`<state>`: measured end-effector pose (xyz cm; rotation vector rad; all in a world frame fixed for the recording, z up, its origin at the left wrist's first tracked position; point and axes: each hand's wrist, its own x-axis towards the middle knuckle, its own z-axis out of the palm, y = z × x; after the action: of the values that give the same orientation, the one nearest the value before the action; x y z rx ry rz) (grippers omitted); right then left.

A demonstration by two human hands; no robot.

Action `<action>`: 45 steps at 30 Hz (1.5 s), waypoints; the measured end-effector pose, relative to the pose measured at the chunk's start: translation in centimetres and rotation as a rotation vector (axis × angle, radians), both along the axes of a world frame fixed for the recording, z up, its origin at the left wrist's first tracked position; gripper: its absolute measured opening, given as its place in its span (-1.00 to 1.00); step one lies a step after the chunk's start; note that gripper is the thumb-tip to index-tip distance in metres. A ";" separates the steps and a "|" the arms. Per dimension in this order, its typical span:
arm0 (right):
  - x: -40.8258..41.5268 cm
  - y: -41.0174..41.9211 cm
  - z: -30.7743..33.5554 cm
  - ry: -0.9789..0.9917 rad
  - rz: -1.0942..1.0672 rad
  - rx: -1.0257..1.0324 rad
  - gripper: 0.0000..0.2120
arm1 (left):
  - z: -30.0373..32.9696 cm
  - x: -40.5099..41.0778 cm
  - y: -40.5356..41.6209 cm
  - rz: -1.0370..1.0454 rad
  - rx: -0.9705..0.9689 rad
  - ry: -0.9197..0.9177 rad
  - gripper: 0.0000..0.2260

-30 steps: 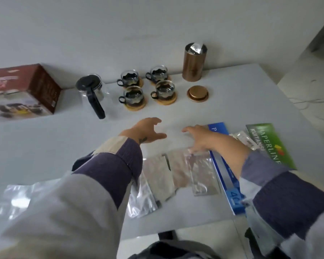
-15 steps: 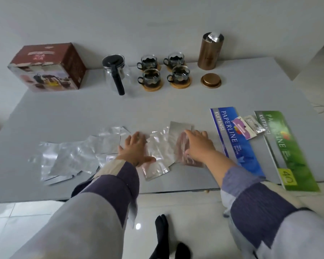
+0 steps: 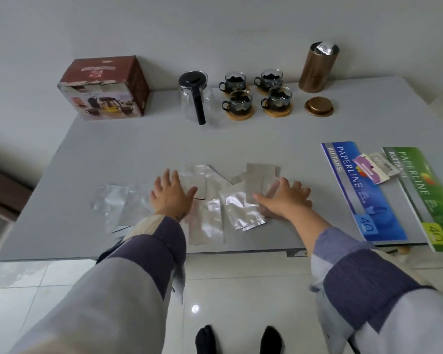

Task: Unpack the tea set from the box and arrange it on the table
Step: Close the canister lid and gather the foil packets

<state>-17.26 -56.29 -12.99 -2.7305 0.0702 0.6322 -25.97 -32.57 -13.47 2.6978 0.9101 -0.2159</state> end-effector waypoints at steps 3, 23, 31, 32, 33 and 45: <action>-1.6 2.7 -0.2 0.006 0.019 -0.005 -0.20 | -0.5 -2.5 4.3 0.191 0.009 0.071 -0.29; -6.6 13.5 -0.8 0.010 -0.304 0.212 -0.19 | -0.8 -4.7 2.5 0.103 -0.130 0.016 -0.33; -5.7 15.6 -0.8 0.183 -0.258 0.215 -0.52 | -0.4 -4.3 4.3 0.222 -0.296 -0.103 -0.23; -5.7 15.9 -0.7 0.165 -0.252 0.189 -0.56 | -0.4 -4.2 4.5 0.247 -0.303 -0.096 -0.22; -5.8 16.1 -0.7 0.115 -0.250 0.157 -0.56 | -0.3 -4.2 4.6 0.257 -0.305 -0.084 -0.22; -4.9 16.1 -1.8 0.268 -0.295 0.642 -0.58 | -0.4 -3.9 7.3 0.211 -0.533 -0.118 -0.40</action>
<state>-22.17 -40.20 -14.83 -1.9636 0.2767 0.7678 -29.84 -25.30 -13.91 2.0900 0.9358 -0.2156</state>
